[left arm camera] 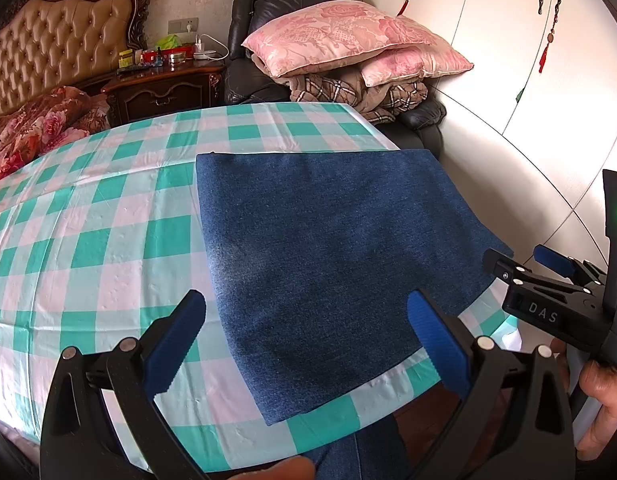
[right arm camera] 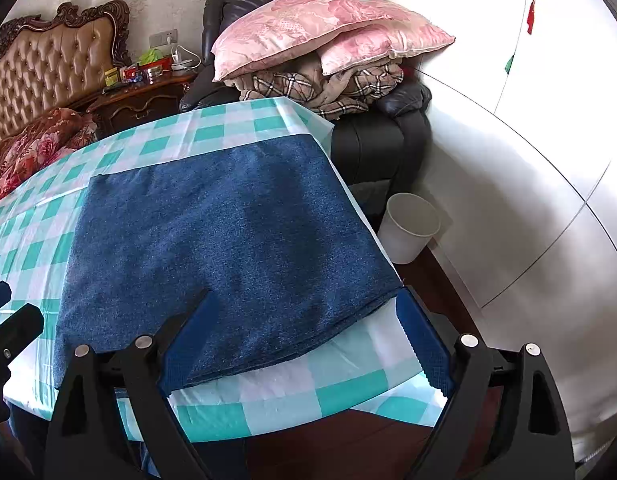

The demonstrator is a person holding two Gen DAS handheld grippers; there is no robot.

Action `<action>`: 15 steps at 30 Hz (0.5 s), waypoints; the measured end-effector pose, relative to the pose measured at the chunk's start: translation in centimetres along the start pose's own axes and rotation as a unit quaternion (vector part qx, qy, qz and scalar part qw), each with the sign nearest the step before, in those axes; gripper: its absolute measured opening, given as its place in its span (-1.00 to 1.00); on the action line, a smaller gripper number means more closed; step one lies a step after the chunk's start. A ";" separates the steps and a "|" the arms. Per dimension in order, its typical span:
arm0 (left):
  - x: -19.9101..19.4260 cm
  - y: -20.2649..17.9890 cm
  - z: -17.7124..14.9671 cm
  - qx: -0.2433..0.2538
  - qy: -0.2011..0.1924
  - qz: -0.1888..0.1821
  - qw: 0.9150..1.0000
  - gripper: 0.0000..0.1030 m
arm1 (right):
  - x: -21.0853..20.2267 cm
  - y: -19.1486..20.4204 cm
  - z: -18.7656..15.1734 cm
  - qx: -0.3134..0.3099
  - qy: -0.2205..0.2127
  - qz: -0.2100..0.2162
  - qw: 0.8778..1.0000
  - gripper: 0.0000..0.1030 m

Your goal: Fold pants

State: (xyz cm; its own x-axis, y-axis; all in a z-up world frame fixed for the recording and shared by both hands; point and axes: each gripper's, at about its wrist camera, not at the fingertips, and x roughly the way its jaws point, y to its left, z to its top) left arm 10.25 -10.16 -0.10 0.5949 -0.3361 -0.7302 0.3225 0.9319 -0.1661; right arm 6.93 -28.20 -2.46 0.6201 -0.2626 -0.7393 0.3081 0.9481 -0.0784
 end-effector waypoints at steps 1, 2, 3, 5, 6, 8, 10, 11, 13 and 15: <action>0.0 0.0 0.0 0.000 0.000 0.000 1.000 0.96 | 0.0 0.0 0.0 0.000 0.000 0.000 1.000 0.67; 0.0 0.0 0.0 0.000 0.000 0.000 1.000 0.96 | 0.0 0.0 0.0 0.000 0.000 0.001 1.000 0.67; 0.0 0.0 0.0 0.000 0.000 0.000 1.000 0.96 | 0.0 0.0 0.0 0.000 0.000 0.001 1.000 0.67; 0.0 0.0 0.0 0.001 0.000 0.000 1.000 0.96 | 0.0 0.0 0.0 0.000 0.000 0.001 1.000 0.67; 0.0 0.0 0.0 0.001 0.000 0.000 1.000 0.96 | 0.1 0.0 -0.1 0.000 0.000 0.001 1.000 0.67; 0.0 0.0 0.0 0.001 0.001 -0.001 1.000 0.96 | 0.1 0.0 0.0 0.001 0.001 0.001 1.000 0.67; 0.1 0.0 -0.1 0.000 0.001 -0.001 1.000 0.96 | 0.1 0.0 0.0 0.001 0.001 0.002 1.000 0.67; 0.1 0.0 -0.1 0.000 0.001 -0.001 1.000 0.96 | 0.1 0.0 0.0 0.001 0.001 0.001 1.000 0.67; 0.1 0.0 -0.1 0.001 0.001 -0.001 1.000 0.96 | 0.1 0.0 0.0 0.001 0.001 0.002 1.000 0.67; 0.1 0.0 -0.1 0.001 0.000 -0.001 1.000 0.96 | 0.1 0.0 -0.1 0.001 0.001 0.002 1.000 0.67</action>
State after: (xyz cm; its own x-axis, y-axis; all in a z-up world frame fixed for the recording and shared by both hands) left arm 10.23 -10.18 -0.22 0.5941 -0.3372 -0.7303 0.3243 0.9313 -0.1661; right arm 6.94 -28.24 -2.56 0.6203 -0.2589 -0.7404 0.3069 0.9488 -0.0746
